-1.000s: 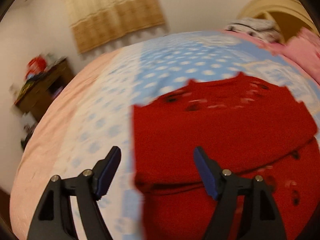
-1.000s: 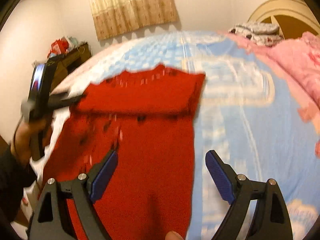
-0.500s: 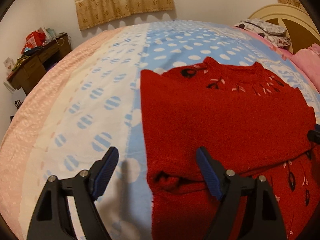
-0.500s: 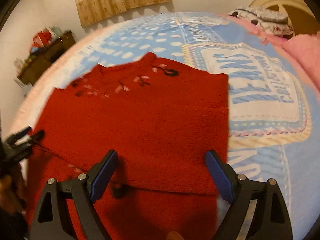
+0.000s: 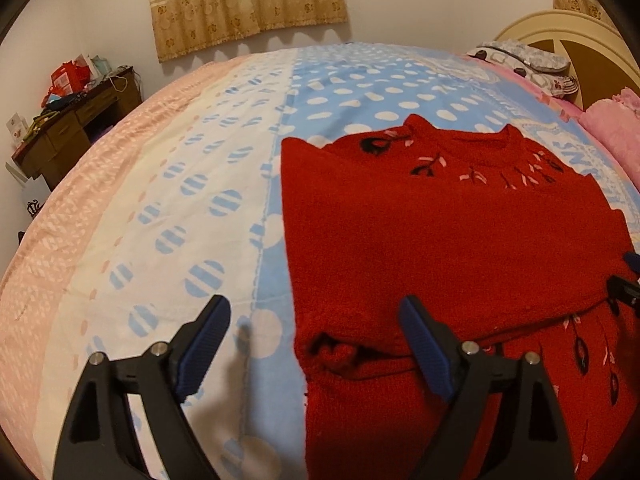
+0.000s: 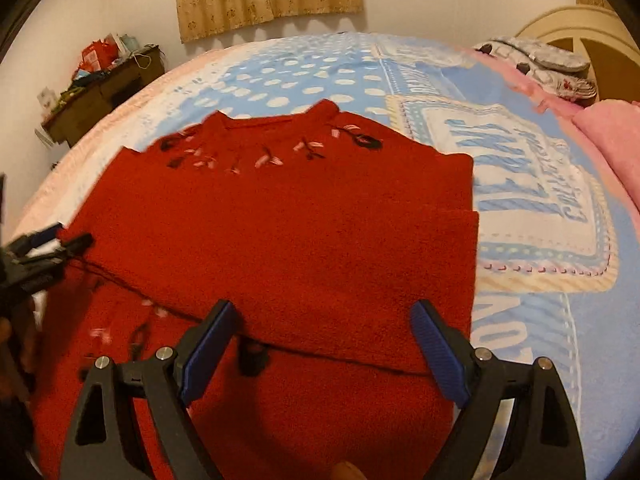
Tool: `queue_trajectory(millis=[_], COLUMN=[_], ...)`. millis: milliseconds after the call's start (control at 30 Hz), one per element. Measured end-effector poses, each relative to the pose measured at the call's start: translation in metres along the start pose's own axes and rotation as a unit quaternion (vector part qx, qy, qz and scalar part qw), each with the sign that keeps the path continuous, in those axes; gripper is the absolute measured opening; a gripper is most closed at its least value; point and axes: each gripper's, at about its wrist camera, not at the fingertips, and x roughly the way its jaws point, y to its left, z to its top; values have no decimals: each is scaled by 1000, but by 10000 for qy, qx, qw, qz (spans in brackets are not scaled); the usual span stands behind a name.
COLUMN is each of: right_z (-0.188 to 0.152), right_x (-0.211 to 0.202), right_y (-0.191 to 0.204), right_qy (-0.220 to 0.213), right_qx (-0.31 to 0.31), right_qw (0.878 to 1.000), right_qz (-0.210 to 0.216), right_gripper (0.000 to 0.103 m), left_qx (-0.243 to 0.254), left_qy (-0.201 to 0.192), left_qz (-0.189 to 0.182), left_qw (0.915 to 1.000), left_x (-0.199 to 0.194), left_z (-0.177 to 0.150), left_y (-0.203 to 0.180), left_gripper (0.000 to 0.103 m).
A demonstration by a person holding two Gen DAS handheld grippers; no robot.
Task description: Fold small clothes
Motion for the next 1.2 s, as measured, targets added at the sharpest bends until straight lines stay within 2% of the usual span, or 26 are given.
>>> queue_trajectory(millis=[433, 600, 800, 1000, 1200], right_z=[-4, -6, -3, -15, -32], right_x=[4, 3, 5, -18, -36], right_y=[6, 0, 4, 8, 14], right_qy=[-83, -128, -111, -399, -207], right_qx=[-148, -88, -129, -51, -46], right_qw=[9998, 9999, 9997, 9990, 9996], right_qz=[-135, -28, -163, -173, -174], right_gripper=[91, 91, 92, 92, 92], left_qx=[13, 54, 38, 212, 202], left_qy=[-1, -15, -26, -37, -34], left_qz=[-13, -20, -47, -185, -328], left_qw=[10000, 10000, 10000, 9996, 9993], left_x=[-1, -3, -6, -24, -43], left_z=[-3, -5, -8, -26, -42], left_y=[0, -1, -1, -5, -5], left_gripper=[91, 91, 91, 91, 91])
